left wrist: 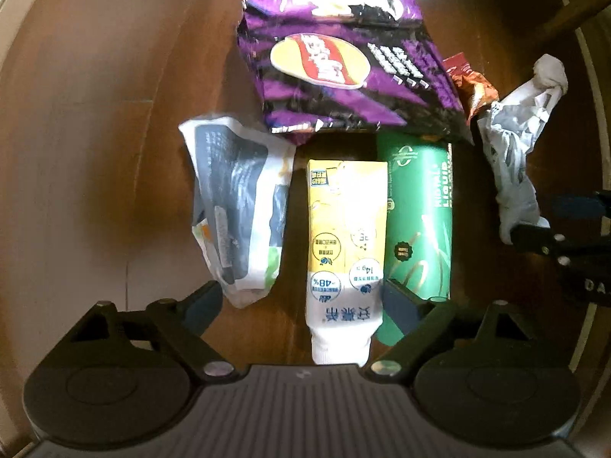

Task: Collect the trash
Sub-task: 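Lower both tools to the pile and close right tool on grey plastic bag, then close left tool on the clear plastic packet while right tool holds grey bag, then carry the clear packet with left tool while right tool carries grey bag to wastebasket, then open both tools inside the teal wastebasket to drop packet and bag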

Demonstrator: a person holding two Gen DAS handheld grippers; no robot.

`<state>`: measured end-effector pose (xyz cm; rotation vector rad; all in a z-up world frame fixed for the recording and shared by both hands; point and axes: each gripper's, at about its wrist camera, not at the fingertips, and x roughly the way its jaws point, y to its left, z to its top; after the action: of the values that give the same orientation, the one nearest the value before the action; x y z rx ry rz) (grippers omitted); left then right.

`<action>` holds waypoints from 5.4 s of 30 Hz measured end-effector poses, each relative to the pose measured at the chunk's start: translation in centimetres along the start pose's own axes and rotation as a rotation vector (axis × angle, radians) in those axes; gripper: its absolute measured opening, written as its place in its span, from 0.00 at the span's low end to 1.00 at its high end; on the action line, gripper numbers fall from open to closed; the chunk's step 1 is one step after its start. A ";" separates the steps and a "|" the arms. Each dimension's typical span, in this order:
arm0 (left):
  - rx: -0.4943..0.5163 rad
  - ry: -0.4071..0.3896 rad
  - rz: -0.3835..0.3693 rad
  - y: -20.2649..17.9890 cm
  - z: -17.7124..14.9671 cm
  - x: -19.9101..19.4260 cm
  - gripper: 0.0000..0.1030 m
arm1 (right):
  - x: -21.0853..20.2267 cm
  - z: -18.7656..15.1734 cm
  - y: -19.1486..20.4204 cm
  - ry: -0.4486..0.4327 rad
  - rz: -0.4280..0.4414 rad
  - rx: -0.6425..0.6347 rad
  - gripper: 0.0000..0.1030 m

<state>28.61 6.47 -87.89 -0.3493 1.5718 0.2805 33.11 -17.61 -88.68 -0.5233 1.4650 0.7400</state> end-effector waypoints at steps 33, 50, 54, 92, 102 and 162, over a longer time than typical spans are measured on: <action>-0.098 0.049 -0.125 4.1 -0.3 0.3 0.43 | -1.2 -1.9 2.0 -0.007 -0.017 0.075 0.43; -0.228 -0.031 -0.128 10.8 2.8 -2.1 0.68 | 0.9 -1.9 0.4 0.011 0.006 0.134 0.44; -0.205 -0.015 -0.079 10.0 4.6 0.4 0.67 | 1.3 -1.7 0.0 0.008 0.001 0.141 0.44; -0.053 -0.250 -0.199 9.6 2.2 -50.2 0.08 | -46.3 3.1 11.8 -0.288 0.046 0.271 0.42; 0.052 -0.412 -0.266 8.1 2.4 -67.8 0.08 | -63.6 5.9 15.8 -0.437 -0.005 0.259 0.41; 0.095 -0.188 0.065 -13.7 30.8 -63.9 0.08 | -63.3 27.9 -0.8 -0.304 0.028 -0.080 0.47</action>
<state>63.24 8.91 -24.51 -0.1918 1.4074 0.2797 55.85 -6.06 -24.34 -0.4300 1.1657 0.8627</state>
